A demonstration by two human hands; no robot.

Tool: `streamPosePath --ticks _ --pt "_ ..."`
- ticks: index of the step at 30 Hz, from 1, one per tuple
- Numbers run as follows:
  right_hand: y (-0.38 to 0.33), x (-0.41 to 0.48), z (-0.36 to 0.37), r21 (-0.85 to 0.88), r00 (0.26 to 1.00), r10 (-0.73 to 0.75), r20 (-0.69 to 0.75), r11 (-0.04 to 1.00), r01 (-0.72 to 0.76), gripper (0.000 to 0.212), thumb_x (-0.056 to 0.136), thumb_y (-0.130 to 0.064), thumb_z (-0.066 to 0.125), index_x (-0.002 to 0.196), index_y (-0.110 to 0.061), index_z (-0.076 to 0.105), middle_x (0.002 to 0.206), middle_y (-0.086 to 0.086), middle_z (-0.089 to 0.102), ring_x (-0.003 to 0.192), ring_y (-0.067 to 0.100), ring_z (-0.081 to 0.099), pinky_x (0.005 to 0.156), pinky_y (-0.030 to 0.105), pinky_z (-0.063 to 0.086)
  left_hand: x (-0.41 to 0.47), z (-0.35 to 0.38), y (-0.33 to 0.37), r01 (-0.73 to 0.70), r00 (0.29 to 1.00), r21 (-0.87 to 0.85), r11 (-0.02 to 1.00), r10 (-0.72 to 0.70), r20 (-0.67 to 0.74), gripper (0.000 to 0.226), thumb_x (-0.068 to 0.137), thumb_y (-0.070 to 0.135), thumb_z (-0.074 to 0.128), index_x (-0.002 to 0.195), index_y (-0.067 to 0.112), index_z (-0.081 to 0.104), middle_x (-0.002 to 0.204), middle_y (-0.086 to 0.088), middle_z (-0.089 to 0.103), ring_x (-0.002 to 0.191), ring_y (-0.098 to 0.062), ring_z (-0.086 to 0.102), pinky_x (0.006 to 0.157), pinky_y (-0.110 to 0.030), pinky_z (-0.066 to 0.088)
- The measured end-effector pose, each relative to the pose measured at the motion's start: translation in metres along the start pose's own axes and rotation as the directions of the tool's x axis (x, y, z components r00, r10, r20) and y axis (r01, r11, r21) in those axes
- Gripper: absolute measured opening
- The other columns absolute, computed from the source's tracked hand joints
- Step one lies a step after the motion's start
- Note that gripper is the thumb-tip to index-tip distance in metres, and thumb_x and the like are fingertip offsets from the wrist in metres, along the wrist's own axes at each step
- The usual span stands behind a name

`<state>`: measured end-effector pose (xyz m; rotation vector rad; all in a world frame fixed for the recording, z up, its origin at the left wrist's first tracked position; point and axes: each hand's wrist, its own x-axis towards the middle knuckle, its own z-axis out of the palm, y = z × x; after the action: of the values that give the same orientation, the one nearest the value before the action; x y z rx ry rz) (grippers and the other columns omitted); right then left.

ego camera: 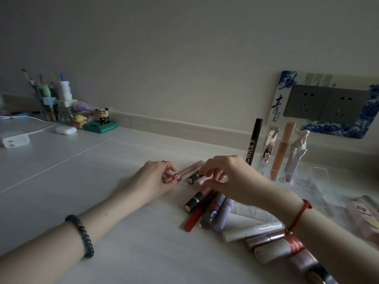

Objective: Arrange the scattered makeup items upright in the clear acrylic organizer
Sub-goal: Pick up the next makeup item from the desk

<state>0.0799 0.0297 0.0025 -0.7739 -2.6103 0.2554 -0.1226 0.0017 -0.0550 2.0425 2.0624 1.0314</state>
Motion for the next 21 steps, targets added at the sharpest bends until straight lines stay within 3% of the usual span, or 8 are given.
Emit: streamPosePath --ticks 3,8,12,17,21 --pt "0.000 0.002 0.002 0.018 1.000 0.011 -0.006 1.000 -0.011 0.020 0.078 -0.014 0.064 0.098 -0.018 0.063 0.088 -0.001 0.064 0.075 0.012 0.061 0.071 0.024 0.051 0.003 0.000 -0.004 0.007 0.999 -0.032 0.999 -0.009 -0.044 0.017 0.075 0.019 0.067 0.092 0.016 0.069 0.077 0.001 0.069 0.073 -0.008 0.065 0.065 -0.010 0.044" --pt "0.007 -0.008 -0.003 0.012 0.999 0.027 -0.033 1.000 -0.027 0.022 0.079 -0.016 0.063 0.101 -0.018 0.064 0.092 -0.003 0.065 0.078 0.009 0.061 0.073 0.024 0.051 0.006 -0.007 -0.003 0.027 0.982 -0.199 0.980 -0.063 -0.177 0.020 0.073 0.014 0.072 0.092 0.012 0.068 0.078 0.000 0.067 0.061 0.017 0.056 0.061 0.002 0.042" --pt "0.009 -0.021 -0.015 0.030 0.994 0.050 -0.098 0.998 -0.048 0.019 0.079 -0.016 0.064 0.096 -0.025 0.064 0.088 -0.008 0.065 0.077 0.004 0.060 0.072 0.019 0.051 0.009 -0.024 0.010 -0.023 0.945 -0.354 0.935 -0.096 -0.314 0.024 0.070 0.008 0.073 0.092 0.015 0.067 0.076 0.004 0.067 0.062 0.016 0.059 0.064 0.002 0.043" --pt "0.010 -0.035 -0.036 0.087 0.980 0.071 -0.185 0.995 -0.056 0.020 0.078 -0.013 0.064 0.095 -0.024 0.064 0.084 -0.009 0.065 0.075 0.002 0.062 0.074 0.015 0.051 0.014 -0.054 0.042 -0.103 0.942 -0.650 0.753 -0.136 -0.307 0.023 0.072 0.006 0.070 0.085 0.025 0.067 0.068 0.017 0.071 0.074 0.000 0.068 0.072 -0.007 0.050" --pt "0.010 -0.042 -0.052 0.188 0.960 0.104 -0.262 0.981 -0.055 0.022 0.077 -0.015 0.065 0.099 -0.021 0.063 0.082 -0.011 0.064 0.075 0.001 0.063 0.072 0.014 0.053 0.017 -0.068 0.088 -0.169 0.975 -0.802 0.573 -0.021 -0.220 0.023 0.068 0.005 0.067 0.087 0.018 0.065 0.068 0.012 0.073 0.073 -0.004 0.068 0.070 -0.013 0.053"
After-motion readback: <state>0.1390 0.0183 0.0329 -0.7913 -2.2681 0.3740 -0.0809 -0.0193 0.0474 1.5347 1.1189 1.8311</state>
